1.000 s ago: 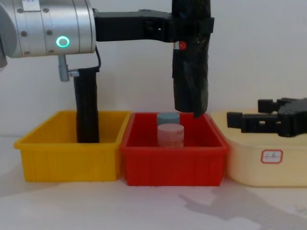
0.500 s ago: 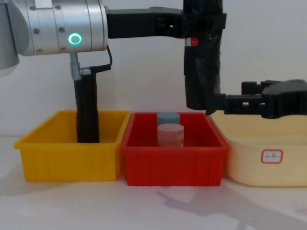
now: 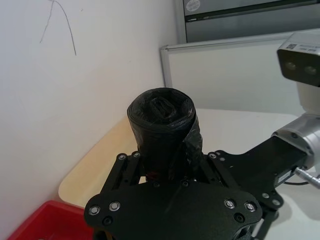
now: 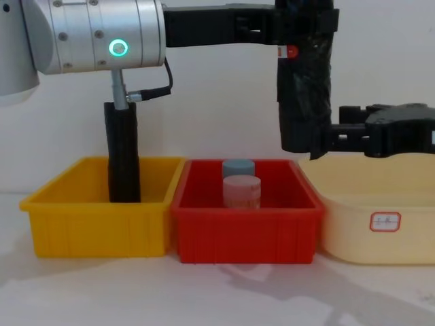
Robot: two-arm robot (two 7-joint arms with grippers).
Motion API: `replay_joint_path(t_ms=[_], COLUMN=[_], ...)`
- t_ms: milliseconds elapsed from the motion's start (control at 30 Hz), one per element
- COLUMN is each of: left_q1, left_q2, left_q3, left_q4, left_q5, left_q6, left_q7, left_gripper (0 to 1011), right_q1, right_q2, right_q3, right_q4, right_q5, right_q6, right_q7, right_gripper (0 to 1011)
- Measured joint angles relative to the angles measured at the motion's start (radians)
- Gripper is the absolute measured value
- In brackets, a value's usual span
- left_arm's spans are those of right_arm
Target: Pick up the garbage bag with the one hand and transfer it to the other hand.
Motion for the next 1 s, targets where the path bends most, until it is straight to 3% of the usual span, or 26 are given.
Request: replay_joint_path(t_ms=[600,1000], left_q1=[0.007,0.014], left_q2=[0.000,0.001], left_q3=[0.011,0.018], left_q4=[-0.020,-0.029], left_q5=[-0.039,-0.048], left_q6=[0.026,0.026], left_q7=[0.007,0.029], left_gripper=[381,381], right_q1=[0.044,0.070], right_q2=[-0.015,-0.036], right_q3=[-0.024,-0.047], right_q4=[0.032,0.047], right_q5=[0.006,0.038], right_q6=[-0.024,-0.027], right_q7=[-0.005,0.013], right_gripper=[1000,1000])
